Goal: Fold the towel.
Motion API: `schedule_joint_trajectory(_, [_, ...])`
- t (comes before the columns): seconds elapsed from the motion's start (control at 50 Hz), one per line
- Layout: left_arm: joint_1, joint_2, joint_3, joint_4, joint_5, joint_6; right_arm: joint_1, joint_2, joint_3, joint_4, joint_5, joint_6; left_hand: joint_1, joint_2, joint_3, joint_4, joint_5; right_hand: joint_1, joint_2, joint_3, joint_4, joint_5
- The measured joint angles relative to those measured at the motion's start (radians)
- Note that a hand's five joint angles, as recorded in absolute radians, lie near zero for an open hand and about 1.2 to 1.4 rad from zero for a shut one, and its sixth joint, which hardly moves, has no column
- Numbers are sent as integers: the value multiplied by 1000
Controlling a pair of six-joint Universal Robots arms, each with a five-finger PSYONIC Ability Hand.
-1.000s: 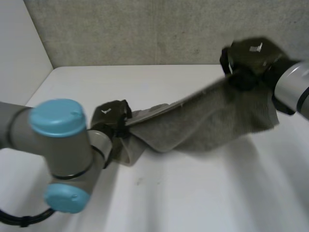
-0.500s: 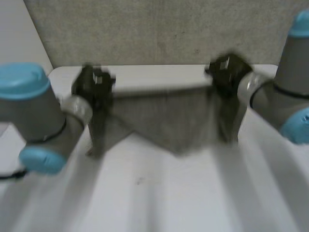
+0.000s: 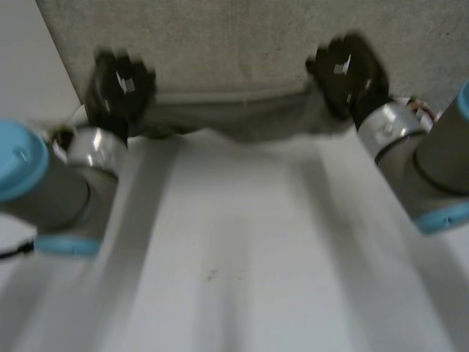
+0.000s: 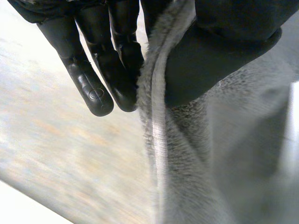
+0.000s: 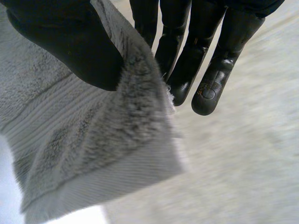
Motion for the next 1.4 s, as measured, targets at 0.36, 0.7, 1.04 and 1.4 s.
schedule_joint_trajectory(0.36, [-244,-137,-290,-22,-1,73,-6,118,147,305,-26,48,-286,-298,-281,-284,-278,0,0,0,0,2])
schedule_joint_trajectory(0.7, [-161,-136,-284,-38,4,1,-143,71,147,299,-34,317,-979,-1000,-995,-998,-990,0,0,0,0,3])
schedule_joint_trajectory(1.04, [173,13,-286,-417,216,-210,-214,101,111,257,-6,325,-908,-925,-924,-925,-917,0,0,0,0,3])
schedule_joint_trajectory(1.4, [307,-68,-285,-397,258,-189,-202,114,116,255,3,318,-909,-928,-926,-928,-923,0,0,0,0,4])
